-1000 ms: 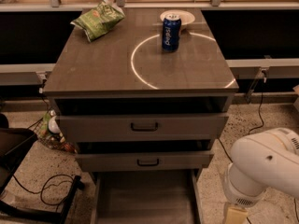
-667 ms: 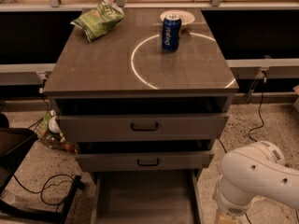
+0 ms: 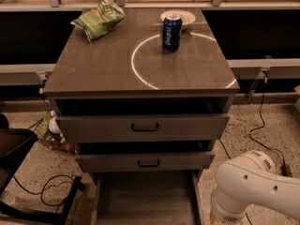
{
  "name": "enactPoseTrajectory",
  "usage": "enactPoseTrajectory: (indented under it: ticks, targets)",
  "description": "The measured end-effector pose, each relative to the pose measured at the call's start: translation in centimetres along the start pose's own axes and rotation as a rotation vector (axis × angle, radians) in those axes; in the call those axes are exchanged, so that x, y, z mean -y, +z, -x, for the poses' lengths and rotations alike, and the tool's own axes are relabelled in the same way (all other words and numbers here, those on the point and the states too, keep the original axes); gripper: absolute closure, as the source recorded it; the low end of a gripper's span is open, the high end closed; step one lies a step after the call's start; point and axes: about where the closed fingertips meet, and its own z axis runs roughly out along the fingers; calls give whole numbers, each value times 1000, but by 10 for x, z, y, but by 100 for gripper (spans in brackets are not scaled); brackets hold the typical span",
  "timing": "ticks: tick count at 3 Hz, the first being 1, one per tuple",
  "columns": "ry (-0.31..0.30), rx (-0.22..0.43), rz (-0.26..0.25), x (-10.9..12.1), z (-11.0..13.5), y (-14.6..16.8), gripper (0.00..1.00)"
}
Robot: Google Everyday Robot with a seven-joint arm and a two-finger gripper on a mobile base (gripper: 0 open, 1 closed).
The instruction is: Close bottom drawer
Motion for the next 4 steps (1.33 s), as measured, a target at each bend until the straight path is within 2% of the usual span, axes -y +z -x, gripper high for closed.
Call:
enactPoseTrajectory:
  ticks: [1, 2, 3, 4]
  targets:
    - [0, -1, -1, 0, 0, 0, 100]
    - [5, 13, 10, 11, 6, 26, 100]
    - [8, 35, 44, 28, 10, 84, 100]
    - [-16, 37, 100, 29, 12, 154, 100]
